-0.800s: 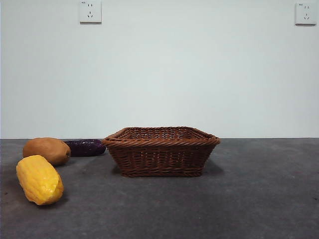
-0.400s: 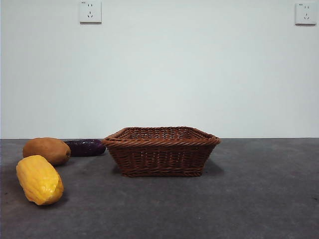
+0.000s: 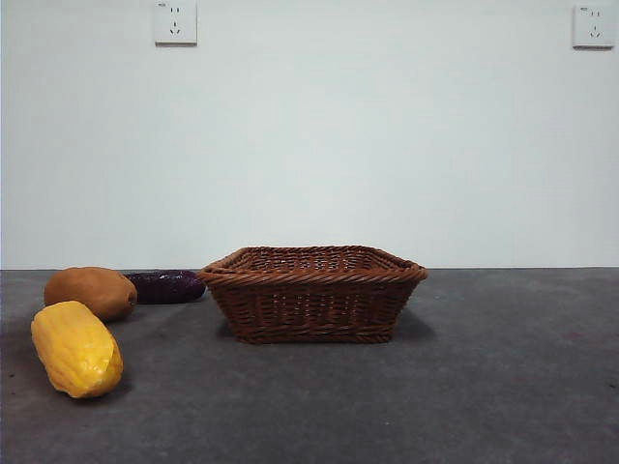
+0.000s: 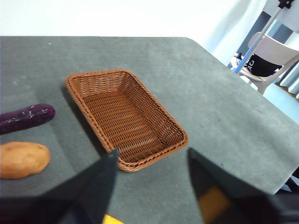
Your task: Help me put the vegetables on the table into the basket
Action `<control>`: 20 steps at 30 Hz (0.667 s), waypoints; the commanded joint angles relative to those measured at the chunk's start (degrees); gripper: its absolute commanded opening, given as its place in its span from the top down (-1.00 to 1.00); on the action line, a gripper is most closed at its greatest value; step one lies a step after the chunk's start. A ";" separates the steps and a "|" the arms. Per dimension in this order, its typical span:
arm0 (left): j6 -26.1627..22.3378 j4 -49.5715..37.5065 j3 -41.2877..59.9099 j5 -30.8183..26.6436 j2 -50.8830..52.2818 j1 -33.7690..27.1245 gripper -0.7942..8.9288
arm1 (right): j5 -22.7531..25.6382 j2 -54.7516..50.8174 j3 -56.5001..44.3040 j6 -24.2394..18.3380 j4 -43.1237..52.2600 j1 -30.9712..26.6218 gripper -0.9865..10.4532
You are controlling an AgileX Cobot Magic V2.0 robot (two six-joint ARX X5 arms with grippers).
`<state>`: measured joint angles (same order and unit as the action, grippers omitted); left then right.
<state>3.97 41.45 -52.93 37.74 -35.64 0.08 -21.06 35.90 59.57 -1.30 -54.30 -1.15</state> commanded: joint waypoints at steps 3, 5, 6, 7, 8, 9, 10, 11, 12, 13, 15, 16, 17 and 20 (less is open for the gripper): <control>-0.50 -0.39 -0.13 0.37 -1.38 0.20 -0.53 | -3.04 1.81 0.28 0.22 0.42 0.02 -0.24; -0.11 -0.42 -0.13 0.15 -2.14 0.20 -0.53 | -3.04 3.10 0.28 0.22 0.79 0.02 -0.24; 0.39 -0.44 -0.15 0.15 -2.56 0.20 -0.53 | -3.15 3.78 0.28 0.70 1.53 0.07 -0.23; 0.74 -0.42 -0.26 0.11 -3.13 0.20 -0.53 | -3.63 4.57 0.28 1.84 2.97 0.07 -0.23; 1.07 -0.35 -0.61 -0.46 -3.85 0.20 -0.53 | -4.31 5.40 0.31 2.89 4.90 0.07 -0.23; 1.42 -0.35 -1.14 -0.77 -4.61 0.20 -0.53 | -5.11 6.78 0.48 3.54 7.02 0.07 -0.23; 1.95 -0.31 -1.86 -1.49 -5.53 0.20 -0.53 | -5.79 8.39 1.03 4.33 8.46 0.07 -0.23; 1.95 -0.24 -2.89 -1.75 -6.75 0.22 -0.53 | -6.91 10.69 2.27 4.44 9.35 0.09 -0.23; 1.97 -0.22 -3.76 -1.77 -7.96 0.22 -0.53 | -7.06 13.57 4.00 4.68 9.53 0.26 -0.23; 2.01 -0.11 -4.50 -1.77 -9.09 0.24 -0.53 | -7.02 16.72 6.12 4.70 9.49 0.81 -0.23; 1.97 0.79 -5.73 -1.77 -11.54 0.24 -0.53 | -6.91 23.80 11.10 4.98 9.42 2.51 -0.23; 1.97 1.36 -6.12 -1.77 -12.66 0.24 -0.53 | -6.58 27.58 13.90 5.20 9.16 3.58 -0.23; 1.99 1.44 -6.25 -1.75 -13.60 0.24 -0.53 | -6.54 31.39 16.70 5.22 8.94 4.85 -0.23; 1.99 1.51 -6.25 -1.75 -15.67 0.24 -0.53 | -3.98 42.49 24.57 5.60 8.83 10.03 -0.23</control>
<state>5.65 42.98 -59.05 35.94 -51.44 0.16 -24.99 77.47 84.14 3.77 -45.39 8.58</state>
